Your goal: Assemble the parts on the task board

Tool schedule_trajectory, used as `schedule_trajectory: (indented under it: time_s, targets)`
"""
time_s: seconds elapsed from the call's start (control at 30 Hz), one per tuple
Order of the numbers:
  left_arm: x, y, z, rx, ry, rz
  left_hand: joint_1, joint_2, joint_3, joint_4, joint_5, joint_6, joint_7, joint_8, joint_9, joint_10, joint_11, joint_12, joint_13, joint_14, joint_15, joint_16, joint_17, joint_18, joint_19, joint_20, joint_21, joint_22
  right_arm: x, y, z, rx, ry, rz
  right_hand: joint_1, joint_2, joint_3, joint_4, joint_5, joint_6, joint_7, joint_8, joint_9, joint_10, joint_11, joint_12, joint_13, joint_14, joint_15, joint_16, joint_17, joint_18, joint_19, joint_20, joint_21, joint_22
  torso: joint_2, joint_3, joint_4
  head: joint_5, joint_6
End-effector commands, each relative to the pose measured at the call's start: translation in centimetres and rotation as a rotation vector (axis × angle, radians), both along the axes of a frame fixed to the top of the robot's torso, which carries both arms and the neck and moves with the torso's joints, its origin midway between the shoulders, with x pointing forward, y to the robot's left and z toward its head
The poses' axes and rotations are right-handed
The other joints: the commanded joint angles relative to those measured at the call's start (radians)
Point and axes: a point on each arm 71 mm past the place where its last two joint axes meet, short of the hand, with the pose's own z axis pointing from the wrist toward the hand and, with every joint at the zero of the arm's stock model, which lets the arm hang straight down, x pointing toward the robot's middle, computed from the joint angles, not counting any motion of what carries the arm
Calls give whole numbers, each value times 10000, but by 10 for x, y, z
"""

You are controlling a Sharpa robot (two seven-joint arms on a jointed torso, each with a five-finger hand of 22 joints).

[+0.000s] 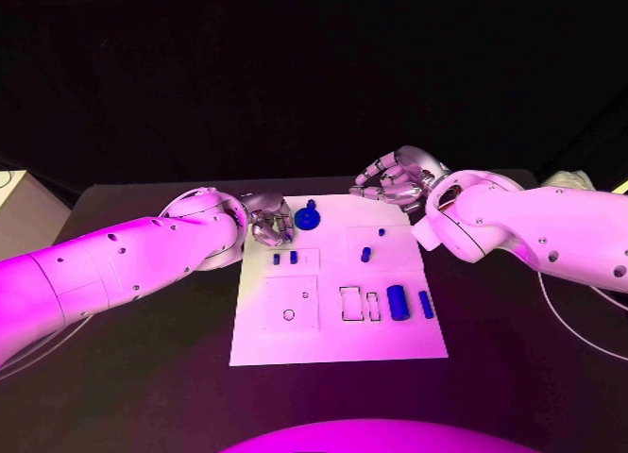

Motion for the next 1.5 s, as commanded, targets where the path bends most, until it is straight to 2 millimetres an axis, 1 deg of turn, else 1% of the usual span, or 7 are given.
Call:
schedule_trajectory:
  time_s: [0.03,0.23,0.77,0.9,0.97,1.37,1.5]
  targets:
    - [-3,-1,-6,198,269,-118,-158,-56,-8,-45,-16,-135,27,-152,-57,-32,109,-106,-17,-71,27,-41,-44,-73,-82,32,-72,-31,0,1,0,-59,-70,129,-108,2,40,0,53,-42,-16,17,9,-63,-19,-13,265,829,11,-67,1784,191,171,65,-61,1271,-3,0,-1,3,8]
    - [-2,0,-5,147,160,-44,-318,-171,-35,-19,-9,-366,75,-394,-136,-123,163,-264,-22,-183,78,-80,-251,-47,-182,80,-182,-157,0,1,0,-59,-77,126,-108,2,40,0,53,-42,-16,17,9,-63,-19,-13,265,829,11,-67,1784,191,171,65,-61,1271,4,-8,1,6,20]
    - [-1,6,-5,181,105,164,-367,-212,-20,-32,10,-682,122,-655,-215,-168,187,-367,2,-337,104,-151,-526,-16,-289,117,-315,-307,0,-1,0,-76,-66,75,-114,-12,46,-1,53,-54,-14,18,8,-98,-18,-45,231,828,11,-71,1780,197,162,64,-89,1255,7,-7,-4,4,20]
    - [0,8,-5,191,83,235,-361,-214,-15,-41,9,-735,129,-693,-226,-166,187,-376,7,-349,104,-156,-555,-11,-300,120,-331,-327,1,-2,0,-106,-45,49,-107,-27,48,-9,49,-67,-12,14,6,-165,-17,-111,164,823,11,-81,1761,206,144,65,-132,1228,13,-7,-1,5,30]
    - [0,9,-5,187,67,264,-357,-212,-11,-45,9,-766,132,-715,-233,-163,186,-380,10,-346,103,-152,-550,-11,-295,120,-332,-327,1,-2,0,-121,-34,39,-92,-38,61,-16,42,-84,-9,11,4,-528,-15,-475,-206,824,11,-80,1766,208,142,65,-142,1224,8,-10,-5,9,28]
    - [0,15,-4,159,-33,395,-318,-202,14,-82,9,-902,113,-809,-261,-148,173,-400,25,-365,94,-158,-610,-10,-276,118,-338,-329,2,-3,-1,-177,-5,22,-85,-43,69,-17,37,-94,-8,10,3,-589,-14,-541,-269,823,12,-81,1764,212,134,65,-163,1212,5,-10,11,10,41]
    - [0,18,-4,109,-122,463,-297,-188,28,-93,11,-930,111,-828,-267,-140,169,-401,28,-375,90,-164,-638,-5,-287,116,-348,-345,2,-4,-1,-292,-29,64,-41,-47,101,-37,33,-105,-8,13,3,-618,-16,-580,-305,823,12,-83,1764,213,131,65,-173,1208,6,-6,-6,21,46]
